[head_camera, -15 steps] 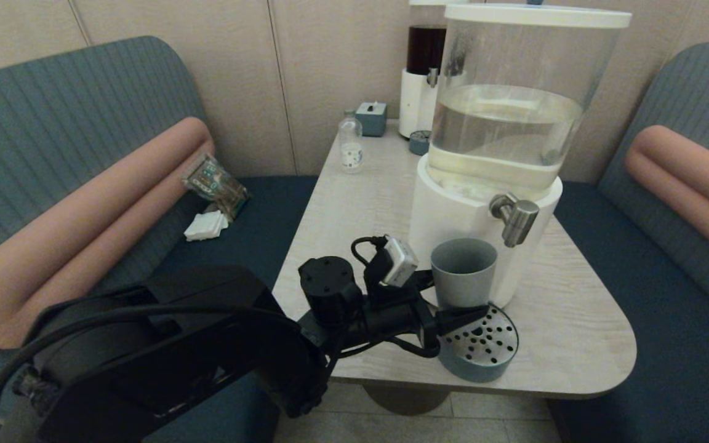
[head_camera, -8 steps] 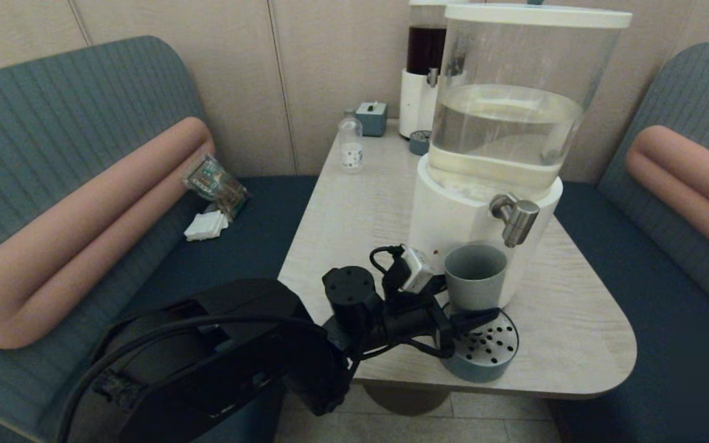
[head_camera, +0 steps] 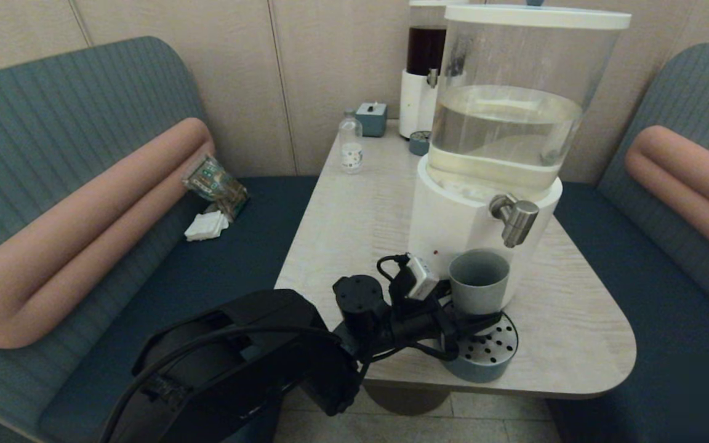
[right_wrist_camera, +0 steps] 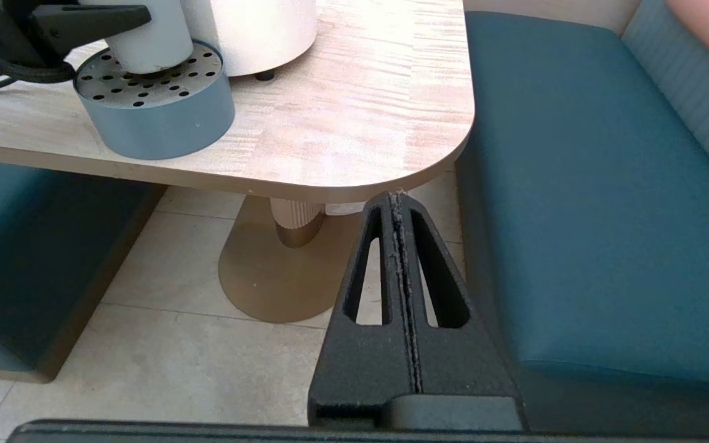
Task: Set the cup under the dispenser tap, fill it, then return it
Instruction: Place it under the water dispenser
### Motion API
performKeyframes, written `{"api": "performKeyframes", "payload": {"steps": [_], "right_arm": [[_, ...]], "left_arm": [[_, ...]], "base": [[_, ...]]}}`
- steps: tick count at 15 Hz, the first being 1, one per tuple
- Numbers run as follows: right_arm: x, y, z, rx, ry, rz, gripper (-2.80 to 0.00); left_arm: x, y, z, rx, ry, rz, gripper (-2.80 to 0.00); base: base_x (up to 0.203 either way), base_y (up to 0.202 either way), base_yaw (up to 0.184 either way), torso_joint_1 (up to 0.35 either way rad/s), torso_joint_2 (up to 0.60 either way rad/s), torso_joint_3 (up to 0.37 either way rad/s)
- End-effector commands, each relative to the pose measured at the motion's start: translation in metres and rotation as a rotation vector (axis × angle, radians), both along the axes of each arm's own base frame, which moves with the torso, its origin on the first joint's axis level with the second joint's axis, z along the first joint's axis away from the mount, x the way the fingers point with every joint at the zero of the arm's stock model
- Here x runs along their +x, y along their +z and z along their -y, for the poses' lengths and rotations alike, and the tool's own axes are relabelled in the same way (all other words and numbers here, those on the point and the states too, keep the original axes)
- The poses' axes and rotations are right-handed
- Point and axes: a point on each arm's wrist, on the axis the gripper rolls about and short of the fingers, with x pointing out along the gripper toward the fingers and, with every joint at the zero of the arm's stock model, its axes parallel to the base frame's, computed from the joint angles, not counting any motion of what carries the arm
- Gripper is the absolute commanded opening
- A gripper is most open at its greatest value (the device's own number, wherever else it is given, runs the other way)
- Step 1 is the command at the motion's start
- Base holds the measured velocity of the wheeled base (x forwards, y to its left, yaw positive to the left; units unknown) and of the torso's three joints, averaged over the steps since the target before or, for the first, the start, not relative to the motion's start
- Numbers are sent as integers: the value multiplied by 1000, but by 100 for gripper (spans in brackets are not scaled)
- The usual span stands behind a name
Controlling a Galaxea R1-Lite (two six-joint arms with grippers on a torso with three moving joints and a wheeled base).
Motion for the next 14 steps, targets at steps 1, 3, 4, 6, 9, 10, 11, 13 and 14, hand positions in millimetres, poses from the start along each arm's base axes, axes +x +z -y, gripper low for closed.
{"api": "performKeyframes", "payload": {"steps": [1, 3, 4, 6, 9, 10, 11, 13, 14], "right_arm": [[0, 0, 0, -1, 0, -1, -280], [0, 0, 0, 0, 0, -1, -280], [0, 0, 0, -1, 0, -1, -280], [0, 0, 0, -1, 0, -1, -280], [0, 0, 0, 0, 0, -1, -280], [0, 0, 0, 0, 0, -1, -280], [0, 0, 0, -1, -1, -1, -280], [0, 0, 0, 0, -1, -1, -280], [0, 0, 0, -1, -1, -1, -280]], "left_arm": [[3, -9, 2, 3, -2, -4, 0], [4, -9, 4, -2, -2, -1, 0], [5, -8, 3, -6, -1, -3, 0], [4, -7, 3, -7, -2, -4, 0], [3, -3, 2, -9, -1, -1, 0], [3, 0, 1, -11, 2, 1, 0], [0, 0, -1, -3, 9, -11, 0], [-7, 5, -7, 12, 13, -24, 0], [-10, 11, -10, 11, 15, -23, 0]], "base": [[0, 0, 0, 0, 0, 0], [0, 0, 0, 0, 0, 0], [0, 0, 0, 0, 0, 0], [0, 0, 0, 0, 0, 0], [0, 0, 0, 0, 0, 0], [0, 0, 0, 0, 0, 0], [0, 0, 0, 0, 0, 0], [0, 0, 0, 0, 0, 0], [0, 0, 0, 0, 0, 0]]}}
